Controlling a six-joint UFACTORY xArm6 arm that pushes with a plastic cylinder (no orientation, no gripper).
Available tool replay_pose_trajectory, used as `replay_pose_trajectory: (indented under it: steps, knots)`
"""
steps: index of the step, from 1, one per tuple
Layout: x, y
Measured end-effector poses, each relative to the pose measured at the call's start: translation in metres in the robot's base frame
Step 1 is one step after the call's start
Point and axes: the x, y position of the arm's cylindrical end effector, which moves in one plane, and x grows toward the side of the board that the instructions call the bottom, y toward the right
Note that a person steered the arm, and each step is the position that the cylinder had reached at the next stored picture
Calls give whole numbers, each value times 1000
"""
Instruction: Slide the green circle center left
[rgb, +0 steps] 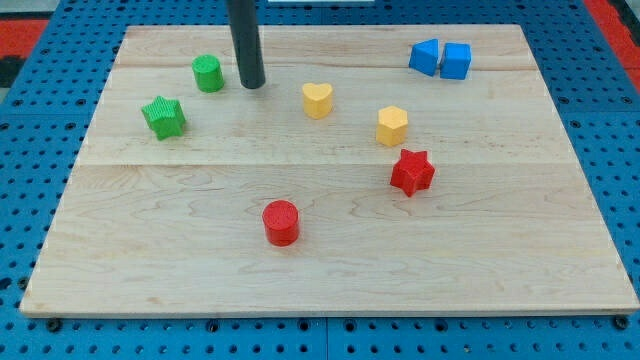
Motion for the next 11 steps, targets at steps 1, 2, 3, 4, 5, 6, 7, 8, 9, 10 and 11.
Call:
replay_pose_trajectory:
  steps: [1,2,3,4,5,6,7,8,9,10,11]
  knots:
    - [-55,-8]
    - [-98,-49]
    - [-88,-74]
    - [-66,-77]
    - [-38,-77]
    - [-23,-76]
    - [11,-76]
    - [33,-68]
    - [39,-67]
    - [44,-53]
    - [8,-88]
